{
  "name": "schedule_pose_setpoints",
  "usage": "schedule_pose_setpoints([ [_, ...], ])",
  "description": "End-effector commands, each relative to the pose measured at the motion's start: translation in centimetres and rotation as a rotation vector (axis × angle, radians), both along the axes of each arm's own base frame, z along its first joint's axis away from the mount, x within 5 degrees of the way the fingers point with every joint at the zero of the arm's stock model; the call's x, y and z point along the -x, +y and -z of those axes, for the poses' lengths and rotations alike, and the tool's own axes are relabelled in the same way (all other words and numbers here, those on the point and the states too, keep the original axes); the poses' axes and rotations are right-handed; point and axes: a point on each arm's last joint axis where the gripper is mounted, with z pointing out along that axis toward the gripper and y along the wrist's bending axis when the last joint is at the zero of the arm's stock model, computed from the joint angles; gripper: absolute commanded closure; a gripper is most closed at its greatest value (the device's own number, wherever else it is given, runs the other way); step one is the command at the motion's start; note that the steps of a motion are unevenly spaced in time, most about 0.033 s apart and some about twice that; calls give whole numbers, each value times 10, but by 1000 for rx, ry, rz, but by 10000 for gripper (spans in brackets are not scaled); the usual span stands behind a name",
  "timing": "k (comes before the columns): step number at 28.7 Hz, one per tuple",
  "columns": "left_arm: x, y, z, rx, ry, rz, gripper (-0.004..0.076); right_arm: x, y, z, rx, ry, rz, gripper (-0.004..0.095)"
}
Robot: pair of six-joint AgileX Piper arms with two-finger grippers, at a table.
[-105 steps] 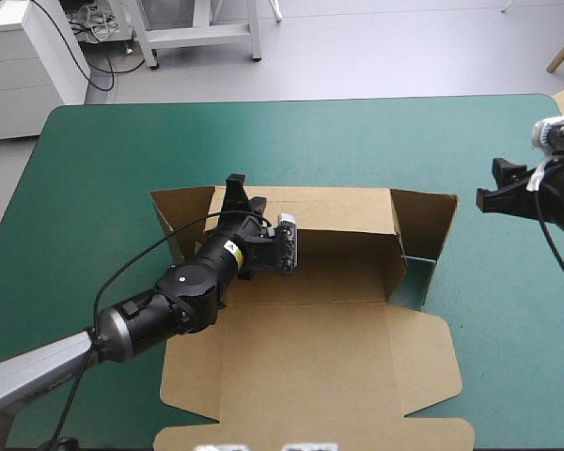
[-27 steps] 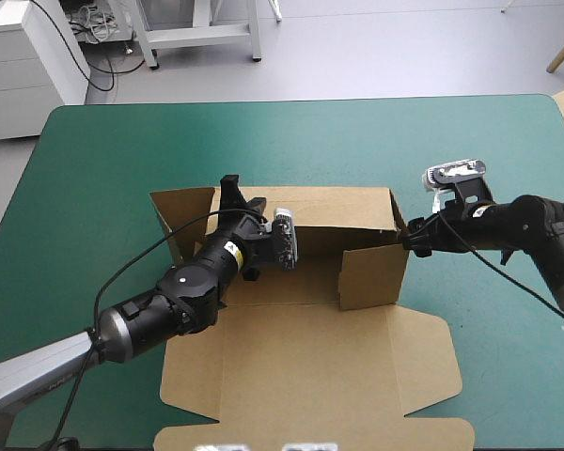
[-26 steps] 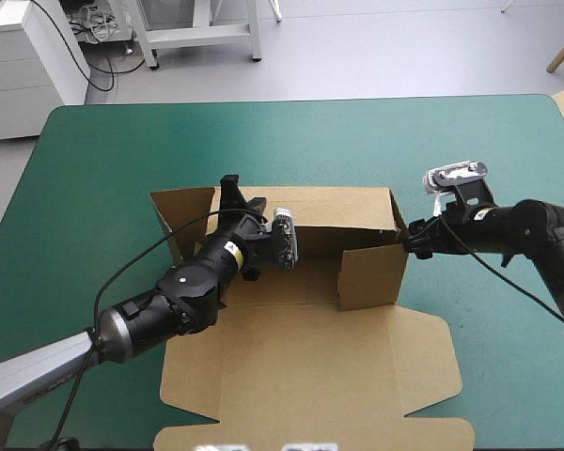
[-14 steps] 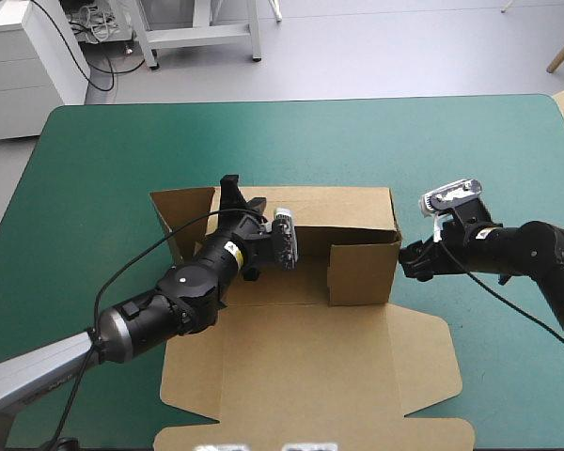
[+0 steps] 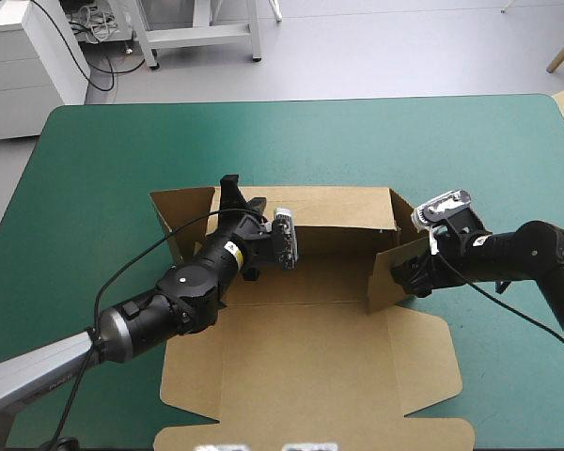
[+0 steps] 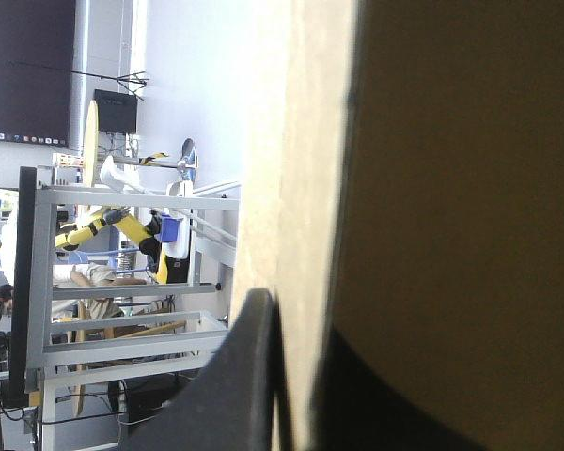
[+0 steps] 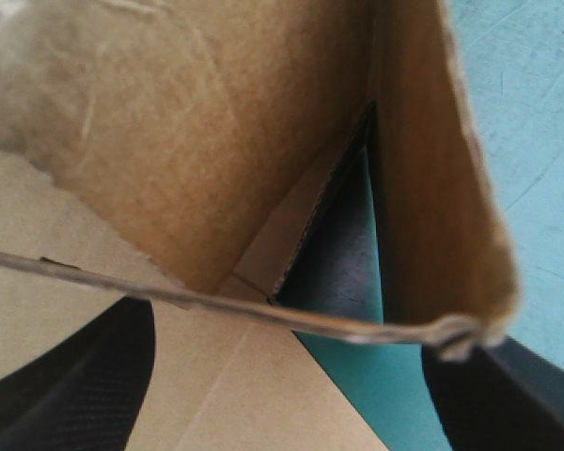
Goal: Fold the box
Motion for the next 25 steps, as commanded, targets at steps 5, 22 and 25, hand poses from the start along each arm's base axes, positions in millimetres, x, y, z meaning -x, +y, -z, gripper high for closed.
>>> schedule_pose_setpoints([
  [5, 2, 5, 4, 57, 69, -77, 731, -1, 9, -20, -128, -113, -52, 186],
  [22, 2, 5, 4, 58, 71, -80, 731, -17, 42, -8, -54, -197, -88, 400],
  [25, 2, 4, 4, 61, 72, -74, 731, -17, 42, -8, -54, -192, -91, 622],
])
